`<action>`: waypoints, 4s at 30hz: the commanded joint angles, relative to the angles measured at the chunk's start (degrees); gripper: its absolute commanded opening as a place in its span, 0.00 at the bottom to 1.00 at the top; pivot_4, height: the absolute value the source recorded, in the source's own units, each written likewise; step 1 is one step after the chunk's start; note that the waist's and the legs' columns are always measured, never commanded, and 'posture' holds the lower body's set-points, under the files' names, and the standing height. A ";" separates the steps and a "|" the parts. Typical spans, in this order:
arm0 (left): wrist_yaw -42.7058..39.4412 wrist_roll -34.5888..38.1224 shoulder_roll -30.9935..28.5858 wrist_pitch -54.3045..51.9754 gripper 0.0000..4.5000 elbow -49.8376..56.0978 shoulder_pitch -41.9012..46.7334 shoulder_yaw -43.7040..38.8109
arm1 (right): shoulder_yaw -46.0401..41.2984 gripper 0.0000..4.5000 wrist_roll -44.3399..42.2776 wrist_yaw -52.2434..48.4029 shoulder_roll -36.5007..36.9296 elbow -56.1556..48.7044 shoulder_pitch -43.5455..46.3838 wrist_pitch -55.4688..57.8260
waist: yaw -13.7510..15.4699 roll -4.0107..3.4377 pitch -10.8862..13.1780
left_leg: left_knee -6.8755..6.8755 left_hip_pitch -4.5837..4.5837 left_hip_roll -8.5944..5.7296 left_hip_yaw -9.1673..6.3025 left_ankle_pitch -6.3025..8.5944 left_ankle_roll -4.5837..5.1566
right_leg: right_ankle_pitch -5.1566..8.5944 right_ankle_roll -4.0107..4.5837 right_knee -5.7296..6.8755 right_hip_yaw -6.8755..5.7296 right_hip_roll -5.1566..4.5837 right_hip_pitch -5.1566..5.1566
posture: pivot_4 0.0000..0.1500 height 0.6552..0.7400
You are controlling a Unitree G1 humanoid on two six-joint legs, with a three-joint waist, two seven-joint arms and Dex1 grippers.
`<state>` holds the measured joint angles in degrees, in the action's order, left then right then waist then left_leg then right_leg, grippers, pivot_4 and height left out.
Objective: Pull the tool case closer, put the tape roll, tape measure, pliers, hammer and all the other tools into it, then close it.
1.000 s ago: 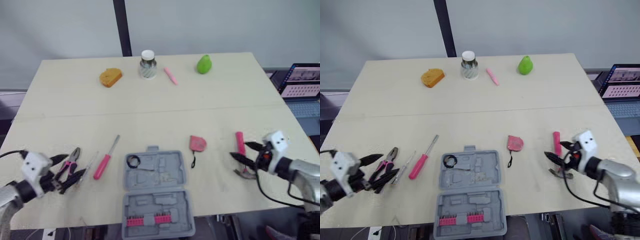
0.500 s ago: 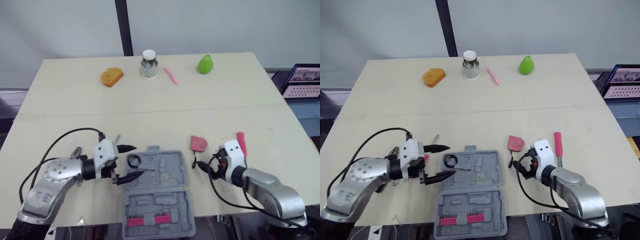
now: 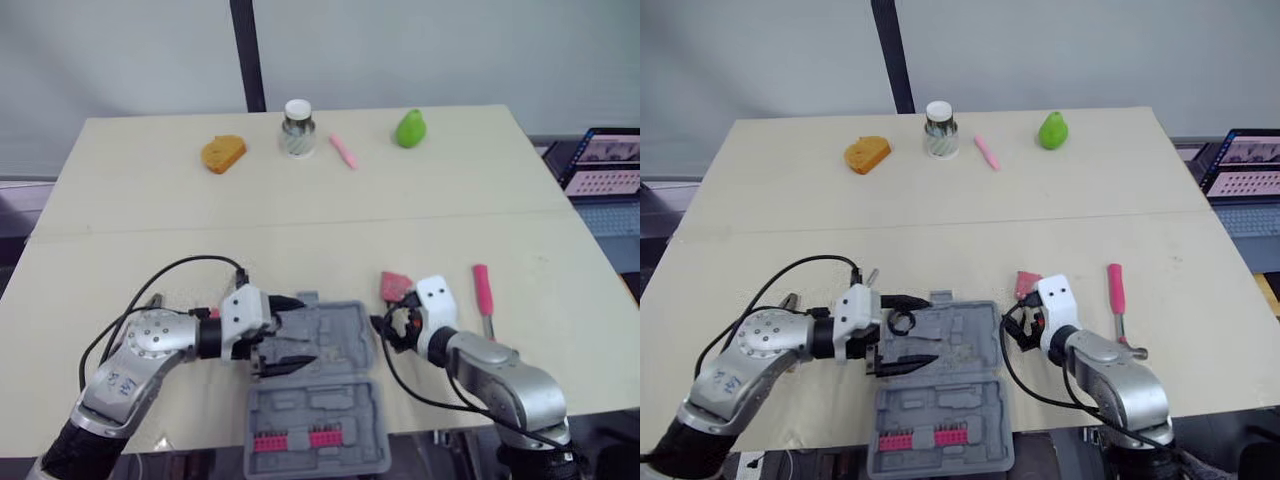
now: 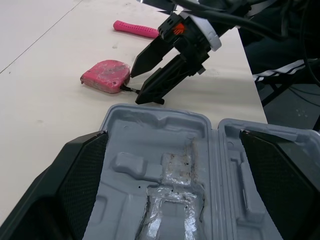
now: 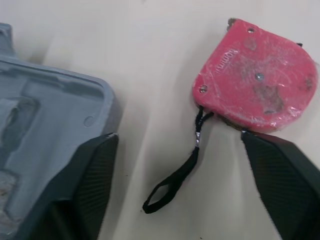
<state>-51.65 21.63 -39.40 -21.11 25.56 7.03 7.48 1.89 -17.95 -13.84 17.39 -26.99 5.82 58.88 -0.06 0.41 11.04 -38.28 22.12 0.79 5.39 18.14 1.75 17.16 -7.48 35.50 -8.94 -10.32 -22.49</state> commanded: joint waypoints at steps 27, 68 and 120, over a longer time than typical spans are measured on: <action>1.55 -1.40 2.01 0.16 1.00 1.56 1.11 0.21 | 2.56 0.37 5.26 1.30 -2.57 4.91 0.48 -5.18 | -0.07 0.03 -0.02 | -0.01 -0.01 0.03 0.00 0.00 0.00 | 0.00 0.00 0.00 0.01 0.03 0.01 | 1.00 1.00; -6.36 -0.98 -4.04 1.41 1.00 4.25 -7.26 1.27 | -2.66 0.01 -6.57 -3.59 6.46 -25.00 -27.88 11.17 | 0.25 0.05 -0.03 | 0.04 0.01 0.07 -0.05 0.02 0.03 | 0.01 0.02 -0.09 0.03 -0.02 0.01 | 1.00 1.00; 2.53 -11.19 2.30 26.15 1.00 3.23 -24.49 -0.01 | 14.11 0.99 13.61 -67.45 29.41 38.52 10.37 -77.64 | 1.32 0.09 -0.05 | -0.79 -0.14 0.14 -0.19 0.40 0.33 | -0.15 -0.18 -0.51 -0.20 0.00 0.78 | 1.00 1.00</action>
<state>-49.48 10.64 -37.35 4.40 28.29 -17.40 7.31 15.85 -4.64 -81.53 46.90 11.06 15.77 -17.08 1.26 0.50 10.99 -39.07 21.98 0.93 5.19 18.54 2.08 17.00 -7.66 34.99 -9.13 -10.32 -21.70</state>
